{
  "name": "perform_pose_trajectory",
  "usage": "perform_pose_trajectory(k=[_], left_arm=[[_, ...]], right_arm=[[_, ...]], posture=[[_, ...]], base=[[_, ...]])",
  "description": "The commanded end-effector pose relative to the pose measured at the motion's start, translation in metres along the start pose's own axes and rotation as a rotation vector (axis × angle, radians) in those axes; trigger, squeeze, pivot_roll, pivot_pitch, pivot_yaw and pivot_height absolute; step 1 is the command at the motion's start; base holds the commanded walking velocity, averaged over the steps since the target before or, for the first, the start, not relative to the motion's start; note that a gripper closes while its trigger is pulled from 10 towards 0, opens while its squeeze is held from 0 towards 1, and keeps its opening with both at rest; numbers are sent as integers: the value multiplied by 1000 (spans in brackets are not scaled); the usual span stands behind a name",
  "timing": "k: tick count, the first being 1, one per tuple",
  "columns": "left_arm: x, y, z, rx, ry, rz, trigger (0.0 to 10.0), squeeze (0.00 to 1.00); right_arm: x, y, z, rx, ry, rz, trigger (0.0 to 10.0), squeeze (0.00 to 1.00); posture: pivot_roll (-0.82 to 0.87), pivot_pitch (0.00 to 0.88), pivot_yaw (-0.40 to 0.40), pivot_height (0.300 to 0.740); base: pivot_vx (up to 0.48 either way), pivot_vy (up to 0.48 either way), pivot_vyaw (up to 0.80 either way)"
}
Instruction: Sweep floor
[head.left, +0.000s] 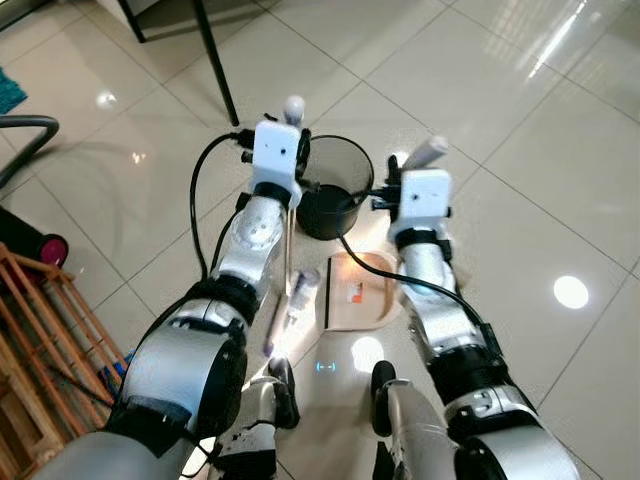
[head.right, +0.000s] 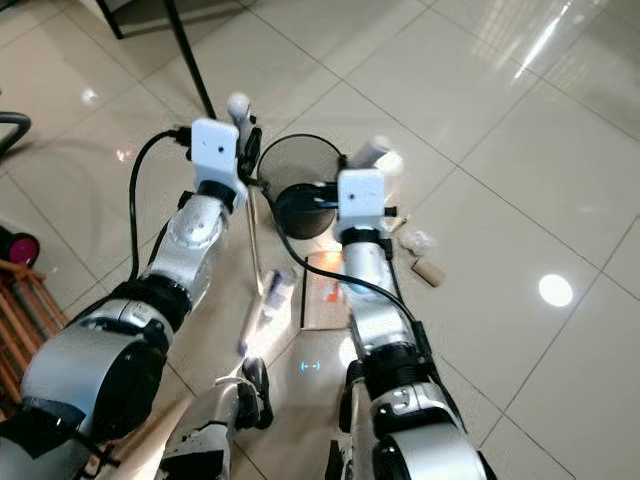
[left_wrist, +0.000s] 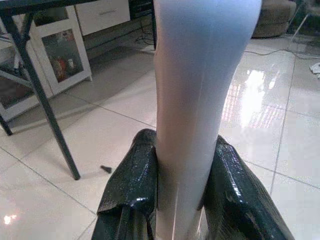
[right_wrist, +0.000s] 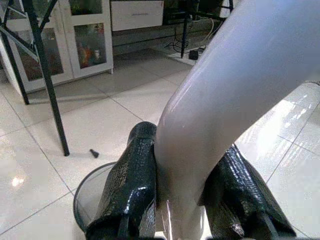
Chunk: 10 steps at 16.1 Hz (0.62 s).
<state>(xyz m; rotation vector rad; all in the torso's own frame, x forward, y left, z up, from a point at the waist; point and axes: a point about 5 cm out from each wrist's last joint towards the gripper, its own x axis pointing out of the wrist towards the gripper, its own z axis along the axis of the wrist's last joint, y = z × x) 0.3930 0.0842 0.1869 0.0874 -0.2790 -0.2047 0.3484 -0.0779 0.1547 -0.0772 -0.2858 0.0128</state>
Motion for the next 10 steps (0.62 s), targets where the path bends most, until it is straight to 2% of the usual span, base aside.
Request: perform_pose_trajectory(k=[1, 2, 4, 7, 8, 9, 10], left_arm=[[2, -8, -1, -70, 27, 26, 10000, 0], [3, -12, 2, -99, 20, 19, 10000, 0], [10, -17, 14, -258, -14, 40, 10000, 0], [20, -15, 32, -370, -73, 43, 10000, 0], [22, -17, 38, -361, -101, -10, 10000, 0], [22, -19, 42, -312, -118, -84, 10000, 0], [22, -23, 45, -223, -133, -216, 10000, 0]], right_arm=[[-18, 19, -29, 42, 177, 31, 10000, 0], [-21, 20, -32, 43, 197, 27, 10000, 0], [-28, 15, -39, 70, 234, -17, 10000, 0], [-31, 9, -43, 81, 253, -33, 10000, 0], [-33, 6, -42, 87, 245, -27, 10000, 0], [-35, 1, -42, 92, 236, -26, 10000, 0], [-37, -9, -43, 94, 230, -36, 10000, 0]], posture=[[-4, 377, 48, 740], [-1, 354, 47, 740], [2, 346, 49, 740], [19, 349, 55, 740], [22, 335, 56, 740], [25, 307, 56, 740], [24, 301, 59, 740]], base=[[0, 0, 0], [0, 0, 0], [0, 0, 0], [0, 0, 0], [0, 0, 0], [0, 0, 0], [0, 0, 0]])
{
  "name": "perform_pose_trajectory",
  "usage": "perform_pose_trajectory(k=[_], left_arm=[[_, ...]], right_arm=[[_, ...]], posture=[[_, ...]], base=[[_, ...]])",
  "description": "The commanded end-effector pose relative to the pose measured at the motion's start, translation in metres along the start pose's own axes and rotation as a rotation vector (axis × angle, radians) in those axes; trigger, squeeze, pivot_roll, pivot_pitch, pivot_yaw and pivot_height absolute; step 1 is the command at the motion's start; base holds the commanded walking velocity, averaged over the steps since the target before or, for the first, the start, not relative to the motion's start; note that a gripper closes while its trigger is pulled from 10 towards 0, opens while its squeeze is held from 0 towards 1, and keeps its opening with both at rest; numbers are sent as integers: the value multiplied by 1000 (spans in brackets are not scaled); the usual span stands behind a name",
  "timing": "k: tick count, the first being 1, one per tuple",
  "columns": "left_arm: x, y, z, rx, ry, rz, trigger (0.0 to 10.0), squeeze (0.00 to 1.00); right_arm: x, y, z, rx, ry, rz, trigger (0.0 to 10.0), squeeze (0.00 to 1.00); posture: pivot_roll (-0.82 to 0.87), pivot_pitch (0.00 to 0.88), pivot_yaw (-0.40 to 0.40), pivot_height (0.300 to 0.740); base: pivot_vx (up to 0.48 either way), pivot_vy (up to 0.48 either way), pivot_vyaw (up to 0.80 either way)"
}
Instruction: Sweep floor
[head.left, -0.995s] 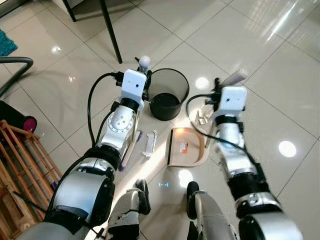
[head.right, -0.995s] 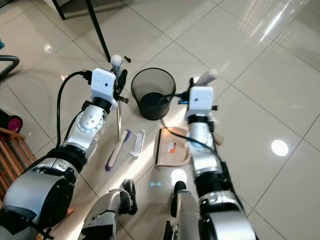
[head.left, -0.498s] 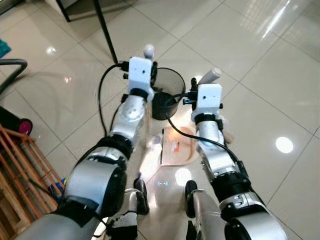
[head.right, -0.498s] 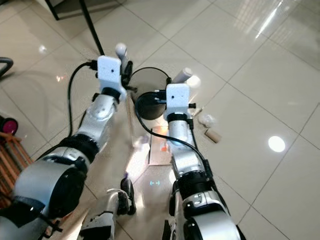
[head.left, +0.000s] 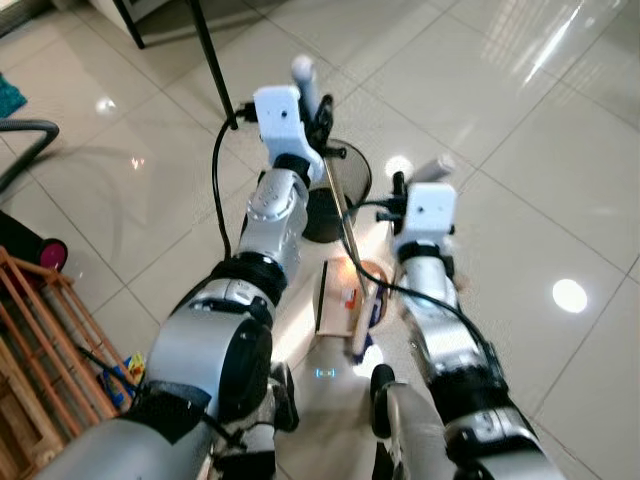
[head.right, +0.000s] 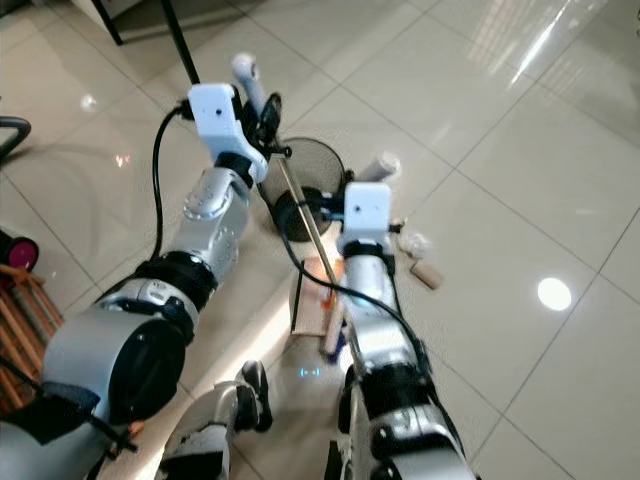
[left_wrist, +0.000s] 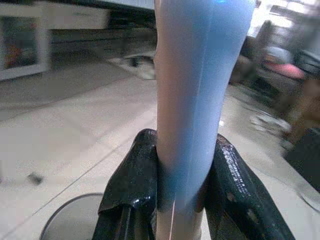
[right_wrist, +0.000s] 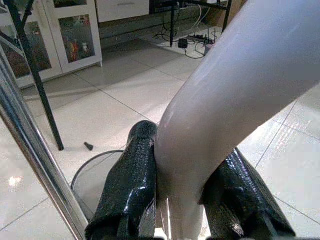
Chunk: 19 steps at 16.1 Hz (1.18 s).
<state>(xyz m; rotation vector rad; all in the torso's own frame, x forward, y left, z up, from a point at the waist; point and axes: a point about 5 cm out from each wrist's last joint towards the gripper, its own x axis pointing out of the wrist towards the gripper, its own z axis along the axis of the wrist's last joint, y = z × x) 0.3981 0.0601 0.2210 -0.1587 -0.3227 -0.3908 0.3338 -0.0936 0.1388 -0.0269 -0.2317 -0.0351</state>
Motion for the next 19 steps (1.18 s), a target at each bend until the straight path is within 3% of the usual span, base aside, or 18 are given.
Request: perform_pose_trajectory(k=[1, 3, 5, 7, 9, 11, 15, 16, 19], left_arm=[[4, -7, 16, 92, -61, -174, 10000, 0], [1, -5, 22, 145, -75, -275, 10000, 0], [-12, 3, 25, 196, -68, -418, 10000, 0], [-25, 13, 30, 193, -73, -444, 10000, 0], [-47, 33, 41, 155, -99, -372, 10000, 0], [-59, 46, 48, 159, -88, -322, 10000, 0], [-91, 83, 53, 353, 0, -173, 10000, 0], [-93, 86, 53, 371, 6, -149, 10000, 0], [-109, 95, 30, 320, 88, 9, 10000, 0]], right_arm=[[-16, -9, -33, 35, 174, 2, 10000, 0], [-18, -24, -35, 28, 178, -17, 10000, 0], [-24, -47, -37, 12, 180, -61, 10000, 0], [-26, -61, -36, 22, 177, -92, 10000, 0], [-35, -74, -39, 35, 189, -108, 10000, 0], [-38, -79, -40, 41, 197, -111, 10000, 0], [-39, -93, -31, 87, 173, -158, 10000, 0], [-39, -95, -29, 95, 170, -163, 10000, 0], [-33, -98, -6, 120, 136, -103, 10000, 0]], posture=[[32, 311, 58, 740], [41, 304, 58, 740], [49, 263, 63, 740], [54, 259, 56, 740], [54, 220, 44, 740], [53, 211, 35, 740], [56, 185, 57, 740], [56, 184, 56, 740], [40, 145, 30, 740]], base=[[0, 0, 0], [0, 0, 0], [0, 0, 0], [0, 0, 0], [0, 0, 0], [0, 0, 0], [0, 0, 0], [0, 0, 0], [0, 0, 0]])
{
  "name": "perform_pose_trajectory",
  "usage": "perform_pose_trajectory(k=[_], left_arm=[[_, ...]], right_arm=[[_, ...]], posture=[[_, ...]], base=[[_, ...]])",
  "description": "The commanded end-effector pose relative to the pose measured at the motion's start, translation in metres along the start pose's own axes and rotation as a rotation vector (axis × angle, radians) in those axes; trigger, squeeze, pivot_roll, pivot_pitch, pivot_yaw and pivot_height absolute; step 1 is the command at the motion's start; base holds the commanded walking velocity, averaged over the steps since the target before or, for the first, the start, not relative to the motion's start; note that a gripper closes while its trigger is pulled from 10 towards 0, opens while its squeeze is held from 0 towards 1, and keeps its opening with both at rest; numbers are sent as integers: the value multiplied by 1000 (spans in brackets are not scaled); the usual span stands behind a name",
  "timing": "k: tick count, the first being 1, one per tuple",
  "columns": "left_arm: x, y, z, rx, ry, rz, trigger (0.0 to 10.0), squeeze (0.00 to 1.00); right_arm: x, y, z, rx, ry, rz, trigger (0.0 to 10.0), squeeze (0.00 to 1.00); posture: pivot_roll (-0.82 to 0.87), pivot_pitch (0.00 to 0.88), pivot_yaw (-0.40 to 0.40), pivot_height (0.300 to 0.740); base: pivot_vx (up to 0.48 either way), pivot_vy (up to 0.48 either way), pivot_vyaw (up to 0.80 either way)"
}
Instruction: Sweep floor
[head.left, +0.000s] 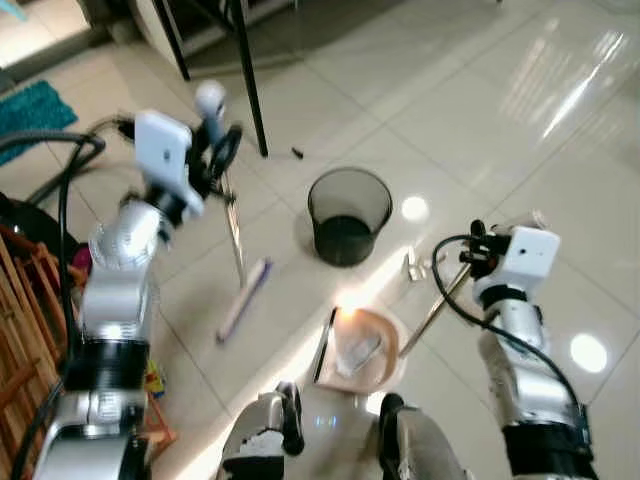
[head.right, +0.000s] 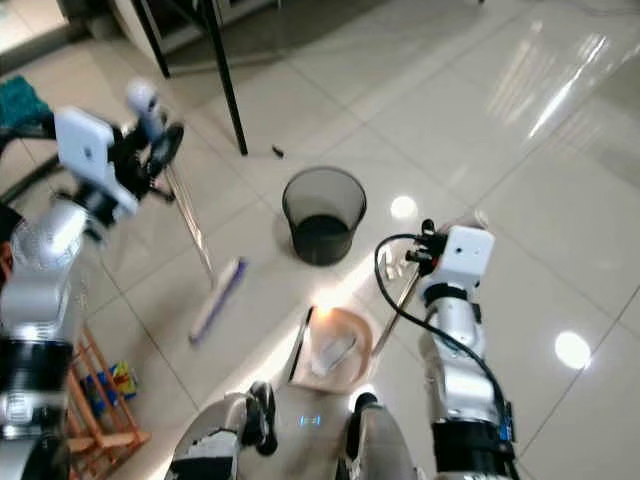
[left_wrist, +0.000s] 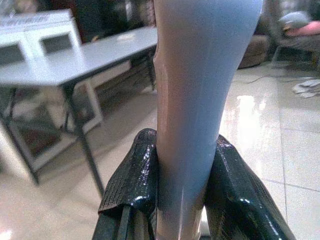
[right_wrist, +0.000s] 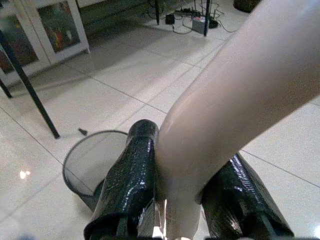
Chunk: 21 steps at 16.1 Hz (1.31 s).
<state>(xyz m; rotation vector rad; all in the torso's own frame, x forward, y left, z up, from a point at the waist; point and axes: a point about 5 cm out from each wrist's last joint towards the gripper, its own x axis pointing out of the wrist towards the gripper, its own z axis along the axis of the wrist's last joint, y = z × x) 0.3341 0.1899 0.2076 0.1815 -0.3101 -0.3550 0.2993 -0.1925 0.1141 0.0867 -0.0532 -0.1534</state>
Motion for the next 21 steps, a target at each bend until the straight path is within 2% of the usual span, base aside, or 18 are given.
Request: perform_pose_trajectory(k=[1, 4, 7, 10, 14, 15, 17, 21], left_arm=[[-6, -2, -10, -33, 43, 41, 10000, 0], [-33, -16, -40, -106, 188, 189, 10000, 0], [-40, -26, -41, -71, 204, 186, 10000, 0], [-44, -19, -36, -34, 212, 233, 10000, 0], [-38, -19, -29, -15, 195, 249, 10000, 0], [-34, -21, -23, -32, 151, 253, 10000, 0], [-28, -28, -15, -16, 122, 207, 10000, 0], [-20, -32, -13, -5, 119, 192, 10000, 0]], right_arm=[[1, 4, 17, 31, -48, 42, 10000, 0], [-3, 14, 53, 41, -103, 150, 10000, 0], [-8, 14, 68, 44, -118, 180, 10000, 0], [-9, 12, 93, 56, -130, 196, 10000, 0], [0, 19, 119, 92, -167, 238, 10000, 0], [4, 23, 130, 119, -184, 263, 10000, 0], [9, 28, 153, 154, -244, 292, 10000, 0], [16, 18, 177, 191, -295, 239, 10000, 0]], posture=[[40, 145, 30, 740], [6, 122, 41, 740], [-7, 79, 46, 740], [-5, 55, 35, 740], [-4, 44, 21, 740], [7, 44, 29, 740], [19, 52, 32, 740], [5, 43, 44, 740]], base=[[0, 0, 0], [0, 0, 0], [0, 0, 0], [0, 0, 0], [0, 0, 0], [0, 0, 0], [0, 0, 0], [130, 0, 0]])
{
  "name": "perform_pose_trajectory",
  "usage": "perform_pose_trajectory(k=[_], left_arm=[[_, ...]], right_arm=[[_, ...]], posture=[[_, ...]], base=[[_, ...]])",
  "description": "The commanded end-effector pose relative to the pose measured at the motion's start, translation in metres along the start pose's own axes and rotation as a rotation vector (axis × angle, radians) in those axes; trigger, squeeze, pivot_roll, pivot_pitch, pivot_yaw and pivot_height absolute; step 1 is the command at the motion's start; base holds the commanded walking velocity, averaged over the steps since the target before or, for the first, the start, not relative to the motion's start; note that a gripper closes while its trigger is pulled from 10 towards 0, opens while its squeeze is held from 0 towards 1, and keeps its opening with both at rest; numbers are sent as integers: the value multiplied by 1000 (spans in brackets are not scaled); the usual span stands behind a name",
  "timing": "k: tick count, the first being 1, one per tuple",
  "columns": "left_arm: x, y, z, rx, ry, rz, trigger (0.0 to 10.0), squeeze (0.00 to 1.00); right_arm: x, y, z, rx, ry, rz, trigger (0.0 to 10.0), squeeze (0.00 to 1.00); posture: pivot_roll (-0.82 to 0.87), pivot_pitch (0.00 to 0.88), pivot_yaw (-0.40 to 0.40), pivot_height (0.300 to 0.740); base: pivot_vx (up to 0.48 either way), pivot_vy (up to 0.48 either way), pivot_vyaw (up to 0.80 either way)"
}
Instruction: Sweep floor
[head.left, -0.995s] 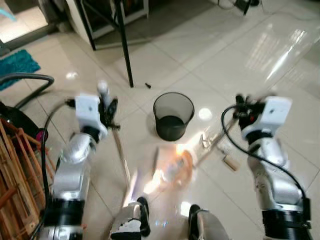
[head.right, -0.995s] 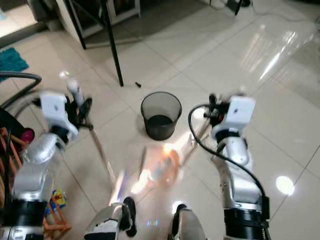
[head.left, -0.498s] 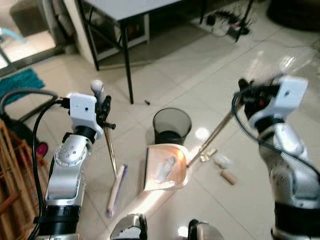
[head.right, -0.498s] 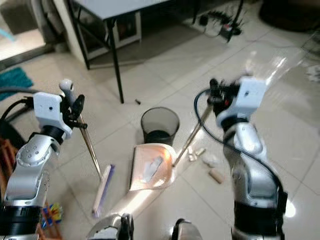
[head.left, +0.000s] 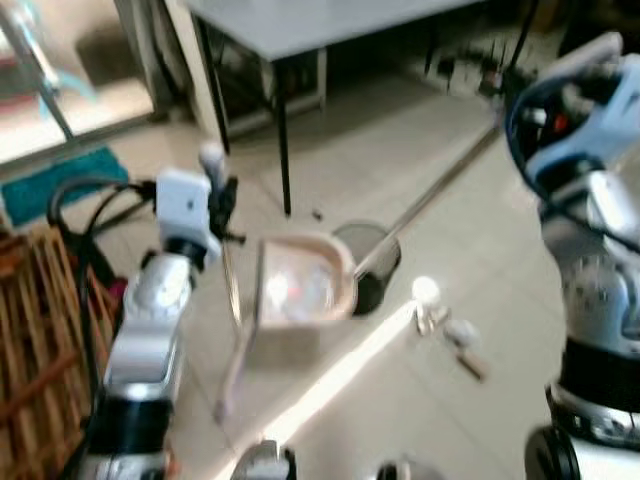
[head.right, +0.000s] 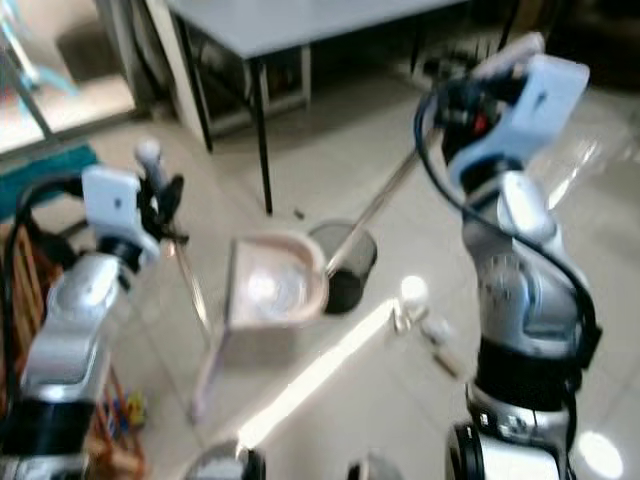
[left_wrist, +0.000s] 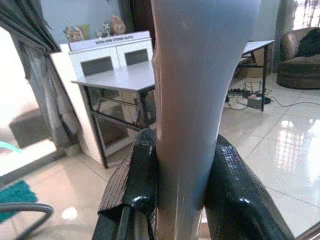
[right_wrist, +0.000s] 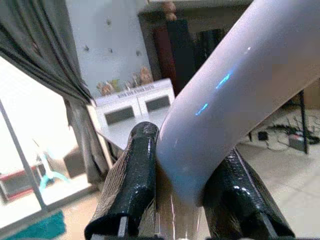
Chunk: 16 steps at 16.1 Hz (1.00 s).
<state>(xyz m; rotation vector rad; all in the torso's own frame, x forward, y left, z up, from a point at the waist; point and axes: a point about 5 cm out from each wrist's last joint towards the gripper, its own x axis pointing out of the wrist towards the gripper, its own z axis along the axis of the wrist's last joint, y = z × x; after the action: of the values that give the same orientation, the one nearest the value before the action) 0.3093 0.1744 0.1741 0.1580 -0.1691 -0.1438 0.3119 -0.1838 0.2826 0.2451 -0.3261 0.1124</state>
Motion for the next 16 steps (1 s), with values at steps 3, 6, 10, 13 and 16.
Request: perform_pose_trajectory(k=[3, 6, 10, 13, 16], left_arm=[[5, -7, 7, 5, -33, -27, 10000, 0], [3, -5, 8, -2, -41, -23, 10000, 0], [3, -2, 4, 5, -23, -18, 10000, 0], [3, -5, 2, -8, -16, -25, 10000, 0], [-1, -7, -4, -19, 0, -21, 10000, 0]], right_arm=[[-4, -13, 19, -14, -68, -62, 10000, 0], [-6, -22, 16, 10, -57, -117, 10000, 0], [-10, -33, 19, 13, -77, -184, 10000, 0], [-11, -40, 28, -14, -107, -217, 10000, 0], [-12, -44, 32, -25, -118, -226, 10000, 0]], posture=[[7, 45, 54, 740], [8, 52, 58, 740], [0, 54, 68, 740], [-2, 57, 70, 740], [-7, 56, 65, 740]], base=[[277, 0, 0], [282, 0, 0], [301, 0, 0], [310, 0, 0], [320, 0, -631]])
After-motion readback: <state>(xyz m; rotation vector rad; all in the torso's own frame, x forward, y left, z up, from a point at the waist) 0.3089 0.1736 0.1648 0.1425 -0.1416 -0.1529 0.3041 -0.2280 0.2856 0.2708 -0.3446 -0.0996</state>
